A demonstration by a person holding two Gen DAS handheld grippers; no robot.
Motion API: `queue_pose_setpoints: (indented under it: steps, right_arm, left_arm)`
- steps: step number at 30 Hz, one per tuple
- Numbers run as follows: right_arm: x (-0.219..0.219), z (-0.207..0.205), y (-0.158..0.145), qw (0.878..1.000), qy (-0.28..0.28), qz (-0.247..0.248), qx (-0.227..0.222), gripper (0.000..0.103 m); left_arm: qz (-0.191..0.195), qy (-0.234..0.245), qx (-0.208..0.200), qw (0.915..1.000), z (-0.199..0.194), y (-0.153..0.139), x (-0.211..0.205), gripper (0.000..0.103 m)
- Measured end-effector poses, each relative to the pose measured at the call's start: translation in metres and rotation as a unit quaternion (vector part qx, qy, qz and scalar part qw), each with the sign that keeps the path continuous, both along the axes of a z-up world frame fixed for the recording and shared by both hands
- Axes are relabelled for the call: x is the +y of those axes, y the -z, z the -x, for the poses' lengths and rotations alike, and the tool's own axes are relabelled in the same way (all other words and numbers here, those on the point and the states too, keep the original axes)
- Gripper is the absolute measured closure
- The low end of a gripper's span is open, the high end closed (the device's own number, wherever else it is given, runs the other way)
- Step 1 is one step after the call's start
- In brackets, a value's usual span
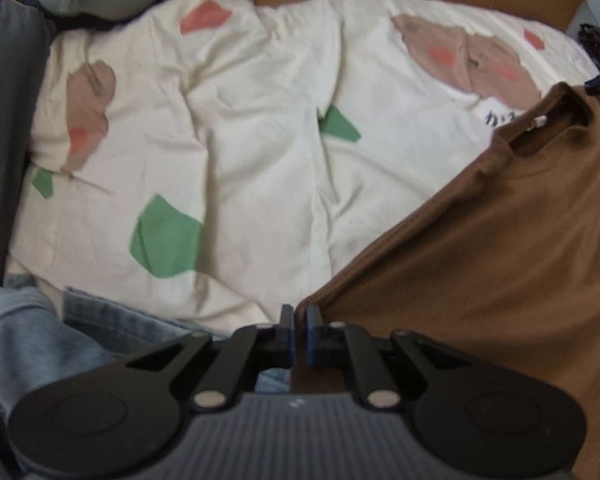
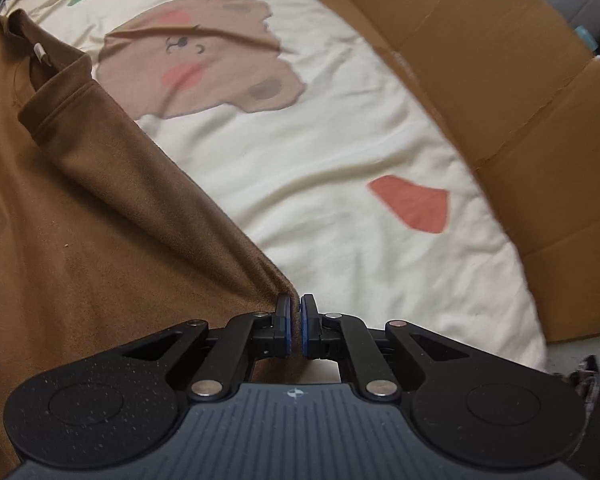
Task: Fold clothes
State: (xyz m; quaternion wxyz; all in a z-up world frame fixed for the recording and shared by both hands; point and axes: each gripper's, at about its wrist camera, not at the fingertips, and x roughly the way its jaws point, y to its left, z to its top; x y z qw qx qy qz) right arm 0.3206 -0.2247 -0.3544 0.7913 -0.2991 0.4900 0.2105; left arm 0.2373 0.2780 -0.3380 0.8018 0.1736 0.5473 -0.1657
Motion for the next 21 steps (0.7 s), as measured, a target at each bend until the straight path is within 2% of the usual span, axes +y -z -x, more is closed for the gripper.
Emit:
queue_pose_setpoints:
  steps: [2,3,4,12,16,21]
  right_arm:
    - [0.001,-0.003,0.0,1.0,0.0,-0.003,0.006,0.096]
    - [0.001,-0.005,-0.001,1.0,-0.002,-0.006,0.012,0.086]
    - [0.001,-0.007,-0.003,1.0,-0.004,-0.008,0.019,0.082]
    - [0.003,-0.027,-0.021,0.997,-0.042,-0.035,0.046,0.079]
    - [0.011,-0.033,-0.012,0.994,-0.078,-0.021,0.072,0.079]
    - [0.013,-0.044,0.004,0.99,-0.088,-0.02,0.112,0.079]
  left_arm:
    - [-0.003,0.005,0.004,1.0,0.0,0.003,-0.002,0.097]
    - [-0.004,0.008,0.005,0.9999,0.0,0.004,-0.003,0.097]
    - [-0.004,0.01,0.007,0.9999,-0.001,0.005,-0.003,0.097]
    - [-0.002,0.016,0.013,0.9998,-0.001,0.006,0.001,0.097]
    - [-0.002,0.02,0.015,0.9997,-0.001,0.003,0.002,0.097]
    - [-0.006,0.032,0.017,0.9993,0.0,0.003,0.002,0.097]
